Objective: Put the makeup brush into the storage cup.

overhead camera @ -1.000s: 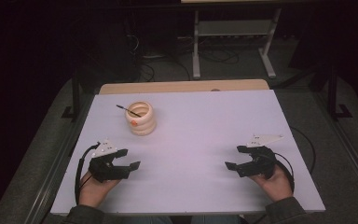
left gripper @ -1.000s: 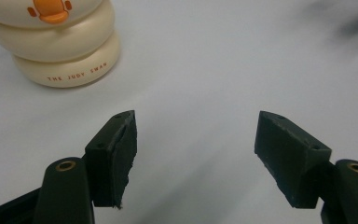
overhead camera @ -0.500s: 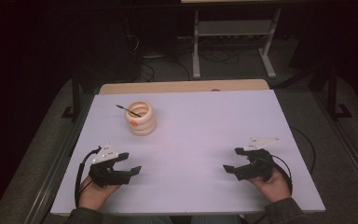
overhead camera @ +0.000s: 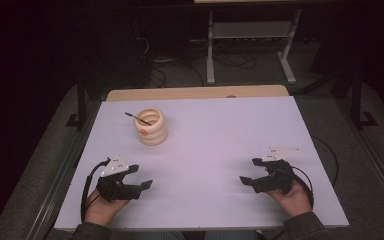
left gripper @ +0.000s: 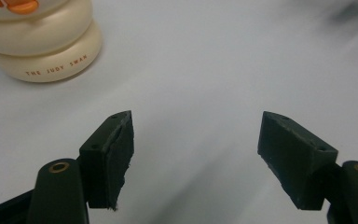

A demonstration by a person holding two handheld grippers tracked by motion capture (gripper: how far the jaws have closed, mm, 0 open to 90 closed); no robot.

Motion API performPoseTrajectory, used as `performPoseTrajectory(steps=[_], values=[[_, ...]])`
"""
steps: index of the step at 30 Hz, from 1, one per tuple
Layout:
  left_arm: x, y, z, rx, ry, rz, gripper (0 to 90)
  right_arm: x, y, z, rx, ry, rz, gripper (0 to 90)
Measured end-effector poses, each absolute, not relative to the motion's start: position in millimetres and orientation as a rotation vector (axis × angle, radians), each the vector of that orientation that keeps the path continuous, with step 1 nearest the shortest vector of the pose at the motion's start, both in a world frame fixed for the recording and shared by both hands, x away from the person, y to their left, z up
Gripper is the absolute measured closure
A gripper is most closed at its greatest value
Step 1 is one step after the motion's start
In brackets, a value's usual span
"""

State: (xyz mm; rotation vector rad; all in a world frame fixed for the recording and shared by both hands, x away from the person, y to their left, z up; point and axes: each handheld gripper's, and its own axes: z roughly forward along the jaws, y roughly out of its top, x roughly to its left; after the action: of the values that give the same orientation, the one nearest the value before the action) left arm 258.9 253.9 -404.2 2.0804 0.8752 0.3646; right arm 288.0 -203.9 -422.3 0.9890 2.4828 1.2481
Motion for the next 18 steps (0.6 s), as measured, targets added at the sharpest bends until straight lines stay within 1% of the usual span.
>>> performPoseTrajectory(steps=[18], values=[[259.2, 253.4, -402.8, 2.098, 0.856, 0.362, 26.8, 286.7, -201.1, -421.2, 0.977, 2.474, 1.257, 17.5]])
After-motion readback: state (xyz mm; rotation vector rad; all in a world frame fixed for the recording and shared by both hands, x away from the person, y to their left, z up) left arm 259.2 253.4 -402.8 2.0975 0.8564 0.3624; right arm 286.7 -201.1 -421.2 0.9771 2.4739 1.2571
